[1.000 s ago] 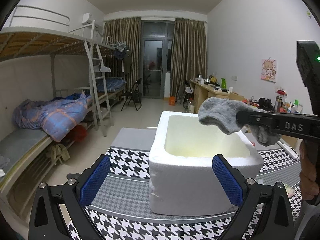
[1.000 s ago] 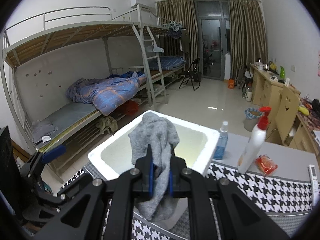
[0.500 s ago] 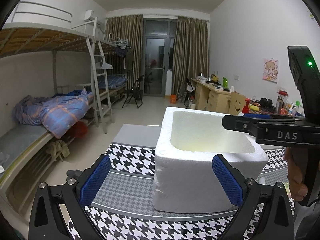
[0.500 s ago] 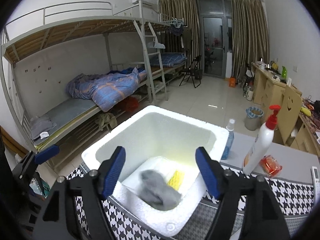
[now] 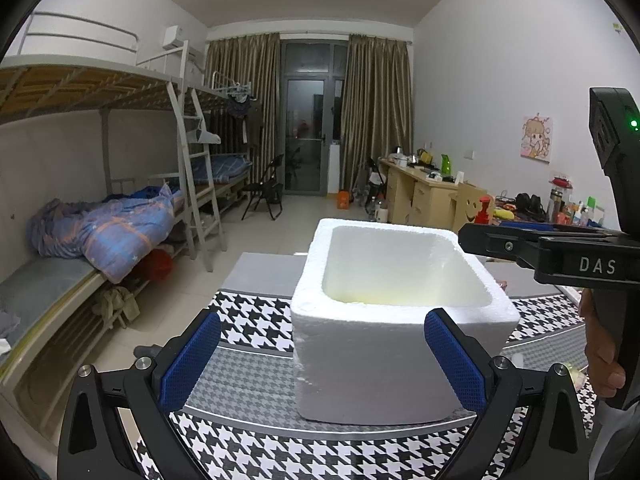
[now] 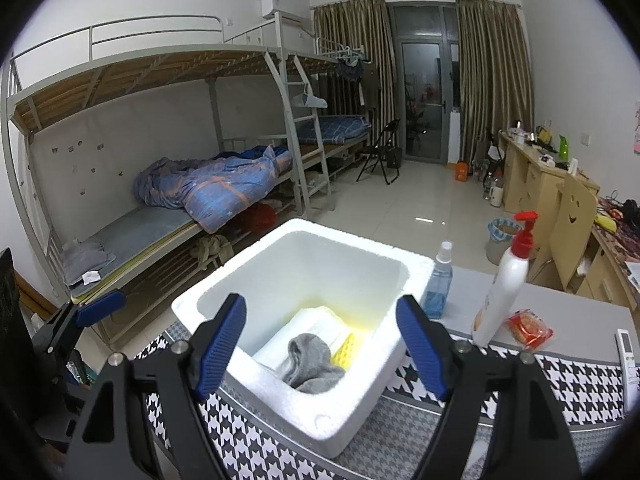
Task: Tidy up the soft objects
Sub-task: 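Withdraw both tools from the foam box toward the white tube and green packet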
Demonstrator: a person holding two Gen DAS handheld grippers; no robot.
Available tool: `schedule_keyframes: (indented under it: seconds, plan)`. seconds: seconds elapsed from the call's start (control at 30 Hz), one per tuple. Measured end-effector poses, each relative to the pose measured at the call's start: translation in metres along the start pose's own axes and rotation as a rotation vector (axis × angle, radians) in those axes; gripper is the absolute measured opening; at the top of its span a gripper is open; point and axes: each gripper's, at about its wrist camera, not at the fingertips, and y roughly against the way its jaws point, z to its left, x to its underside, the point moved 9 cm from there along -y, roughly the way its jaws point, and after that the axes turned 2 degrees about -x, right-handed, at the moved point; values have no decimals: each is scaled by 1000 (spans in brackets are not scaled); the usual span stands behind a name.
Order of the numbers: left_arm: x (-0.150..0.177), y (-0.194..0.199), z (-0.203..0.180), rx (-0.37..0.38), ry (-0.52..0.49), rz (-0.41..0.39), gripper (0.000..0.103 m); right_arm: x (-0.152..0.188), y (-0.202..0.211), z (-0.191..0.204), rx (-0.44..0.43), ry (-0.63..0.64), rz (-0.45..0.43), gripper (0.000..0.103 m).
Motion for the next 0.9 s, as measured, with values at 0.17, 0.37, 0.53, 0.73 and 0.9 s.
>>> schedule_keyframes:
  seconds: [0.17,0.37,0.53,0.73,0.9]
  plan:
    - [-3,5,-7,7,-10,-7,102,1,8,-4,9,-1,-12,84]
    - [-5,11,-14,16,-22,-18,102,3,21,-11,34,0,-48,96]
    - [-6,16,-21,23,-34,-24,102,3,34,-13,48,4,-89,99]
    - [-10,23,-29,32,-40,-35,102,8,45,-18,73,21,-95,99]
    - [-12,28,-39,46,-47,-46,102,14,52,-23,78,3,-99,99]
